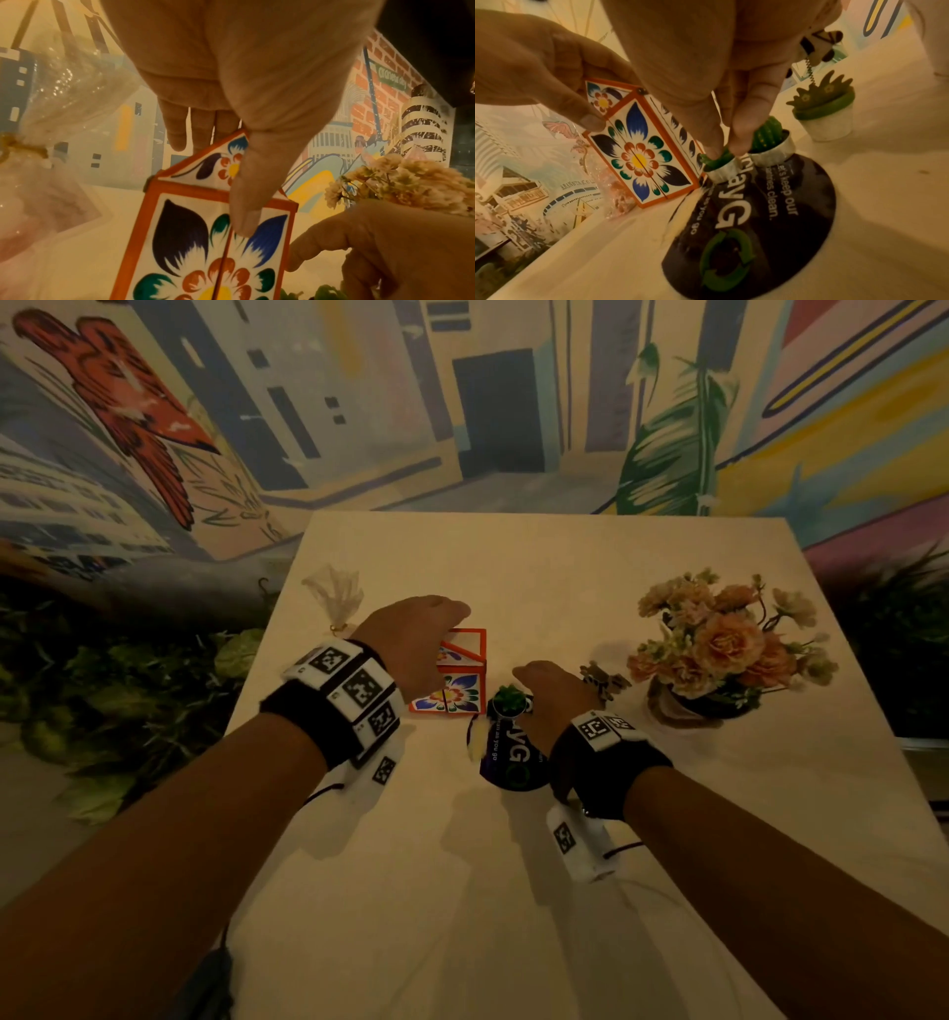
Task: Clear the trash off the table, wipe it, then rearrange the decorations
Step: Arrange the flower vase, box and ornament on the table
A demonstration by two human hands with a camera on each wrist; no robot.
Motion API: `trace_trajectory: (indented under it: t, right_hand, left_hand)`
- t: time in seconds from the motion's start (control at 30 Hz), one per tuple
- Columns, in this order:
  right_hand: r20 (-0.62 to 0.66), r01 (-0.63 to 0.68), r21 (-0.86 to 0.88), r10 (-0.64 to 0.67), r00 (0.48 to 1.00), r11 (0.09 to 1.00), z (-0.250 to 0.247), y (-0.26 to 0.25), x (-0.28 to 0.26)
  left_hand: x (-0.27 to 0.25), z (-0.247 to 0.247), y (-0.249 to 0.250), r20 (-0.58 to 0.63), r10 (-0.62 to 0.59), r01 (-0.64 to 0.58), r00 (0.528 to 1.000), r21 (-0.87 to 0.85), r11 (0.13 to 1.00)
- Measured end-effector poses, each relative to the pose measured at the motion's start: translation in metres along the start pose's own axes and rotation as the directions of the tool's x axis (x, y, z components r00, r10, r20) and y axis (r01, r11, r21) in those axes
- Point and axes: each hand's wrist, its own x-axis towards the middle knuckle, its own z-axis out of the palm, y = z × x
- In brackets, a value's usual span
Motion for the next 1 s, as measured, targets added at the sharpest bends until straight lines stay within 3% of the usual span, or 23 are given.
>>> trace_trajectory:
  t: [0.2,0.6,0.67,0.73,0.77,0.8,0.87,0.9,0.93,1.0]
  right_hand:
    - [0.037,0.012,-0.054,-0.01,0.999,0.998,0.007,-0.003,0.009]
    - [-0.044,0.026,-0.035,-0.027,0.999,0.999,0.01,-0.009,0.01]
    - [-0.093,0.054,0.019,-0.052,0.994,0.998,0.008,-0.003,-0.008]
    - [-0.118,0.064,0.056,-0.057,0.991,0.996,0.012,0.01,-0.034]
    - [-0.1,0.056,0.063,-0.05,0.994,0.996,0.015,0.019,-0.047]
    - [-0.06,0.043,0.061,-0.039,0.997,0.997,0.02,0.027,-0.058]
    - [0.025,0.024,0.048,-0.025,0.999,0.999,0.03,0.04,-0.071]
    - [0.049,0.022,0.047,-0.025,0.998,0.999,0.032,0.044,-0.073]
    - [0.064,0.016,0.049,-0.019,0.998,0.999,0.032,0.046,-0.072]
    - [0.054,0.004,0.056,-0.007,0.999,0.998,0.03,0.047,-0.067]
  left_hand:
    - [0.005,0.005,-0.001,-0.01,0.003,-0.003,1.0,-0.011,1.0]
    - [0.001,0.005,0.001,-0.05,-0.001,-0.001,0.999,-0.045,0.999]
    - [-0.01,0.004,0.006,-0.222,0.061,-0.077,0.973,-0.065,0.995]
    - [-0.027,0.011,0.016,-0.502,0.132,-0.193,0.855,-0.072,0.979]
    - [-0.036,0.019,0.026,-0.559,0.138,-0.227,0.817,-0.092,0.97]
    - [-0.043,0.032,0.036,-0.515,0.13,-0.233,0.847,-0.14,0.962]
    - [-0.05,0.06,0.056,-0.187,0.066,-0.113,0.98,-0.253,0.961]
    - [-0.049,0.075,0.062,-0.028,0.017,-0.023,0.999,-0.258,0.966]
    - [-0.045,0.089,0.065,0.049,-0.026,0.038,0.998,-0.263,0.964]
    - [-0.035,0.104,0.069,0.041,-0.116,0.123,0.992,-0.338,0.933]
